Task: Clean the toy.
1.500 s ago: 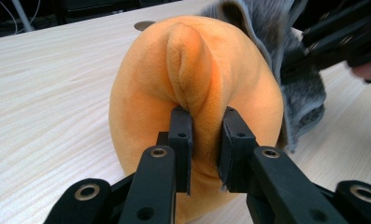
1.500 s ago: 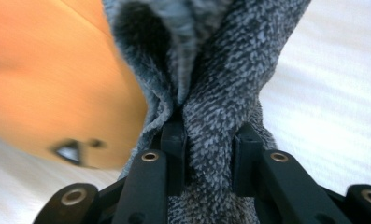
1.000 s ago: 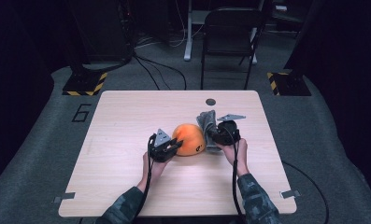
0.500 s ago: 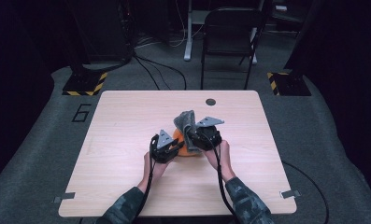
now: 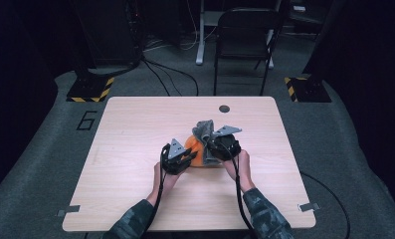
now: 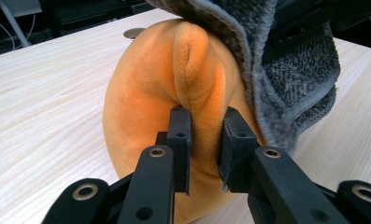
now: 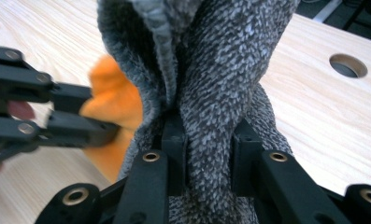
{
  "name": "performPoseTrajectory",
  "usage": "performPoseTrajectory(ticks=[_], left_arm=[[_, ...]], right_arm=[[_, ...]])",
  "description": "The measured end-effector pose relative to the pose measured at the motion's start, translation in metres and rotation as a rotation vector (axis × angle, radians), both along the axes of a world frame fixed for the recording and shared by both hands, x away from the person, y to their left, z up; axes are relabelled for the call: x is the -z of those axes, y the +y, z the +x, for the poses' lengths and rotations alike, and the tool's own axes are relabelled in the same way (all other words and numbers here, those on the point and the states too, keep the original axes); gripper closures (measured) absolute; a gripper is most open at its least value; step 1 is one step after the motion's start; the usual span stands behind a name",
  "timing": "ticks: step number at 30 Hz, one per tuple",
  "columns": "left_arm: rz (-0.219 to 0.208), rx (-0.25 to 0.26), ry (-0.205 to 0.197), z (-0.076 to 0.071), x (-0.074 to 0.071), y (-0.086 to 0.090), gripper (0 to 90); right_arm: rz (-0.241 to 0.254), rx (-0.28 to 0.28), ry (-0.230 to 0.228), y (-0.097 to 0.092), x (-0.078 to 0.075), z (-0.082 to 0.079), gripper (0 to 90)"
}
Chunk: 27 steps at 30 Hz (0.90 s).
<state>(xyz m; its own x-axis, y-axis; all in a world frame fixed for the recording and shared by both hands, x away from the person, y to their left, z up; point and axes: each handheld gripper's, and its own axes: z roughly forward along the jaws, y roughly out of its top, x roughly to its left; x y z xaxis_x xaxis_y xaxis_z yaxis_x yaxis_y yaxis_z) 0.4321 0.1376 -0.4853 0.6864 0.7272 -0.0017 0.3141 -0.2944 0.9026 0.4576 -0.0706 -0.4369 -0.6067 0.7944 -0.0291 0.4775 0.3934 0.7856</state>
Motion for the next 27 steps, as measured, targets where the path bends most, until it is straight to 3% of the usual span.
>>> performPoseTrajectory(ticks=[11, 12, 17, 20, 24, 27], left_arm=[[-0.004, 0.007, 0.003, 0.002, 0.001, 0.002, 76.8], [-0.003, 0.007, 0.003, 0.001, 0.001, 0.002, 76.8], [-0.019, -0.004, 0.007, 0.002, 0.001, 0.002, 76.8], [-0.019, 0.003, 0.009, 0.002, 0.001, 0.003, 76.7], [-0.023, 0.003, 0.005, 0.003, 0.002, 0.004, 76.5], [-0.015, 0.009, 0.006, 0.003, 0.001, 0.005, 76.4]], right_arm=[[0.01, 0.063, 0.105, -0.026, 0.016, 0.015, 72.1], [0.017, 0.075, 0.126, -0.03, 0.019, 0.017, 72.1], [-0.046, 0.135, 0.196, -0.043, 0.041, 0.029, 72.3], [-0.027, 0.13, 0.25, -0.048, 0.055, 0.035, 72.3], [-0.055, 0.132, 0.243, -0.046, 0.053, 0.036, 72.4], [-0.04, 0.144, 0.228, -0.05, 0.044, 0.034, 72.4]])
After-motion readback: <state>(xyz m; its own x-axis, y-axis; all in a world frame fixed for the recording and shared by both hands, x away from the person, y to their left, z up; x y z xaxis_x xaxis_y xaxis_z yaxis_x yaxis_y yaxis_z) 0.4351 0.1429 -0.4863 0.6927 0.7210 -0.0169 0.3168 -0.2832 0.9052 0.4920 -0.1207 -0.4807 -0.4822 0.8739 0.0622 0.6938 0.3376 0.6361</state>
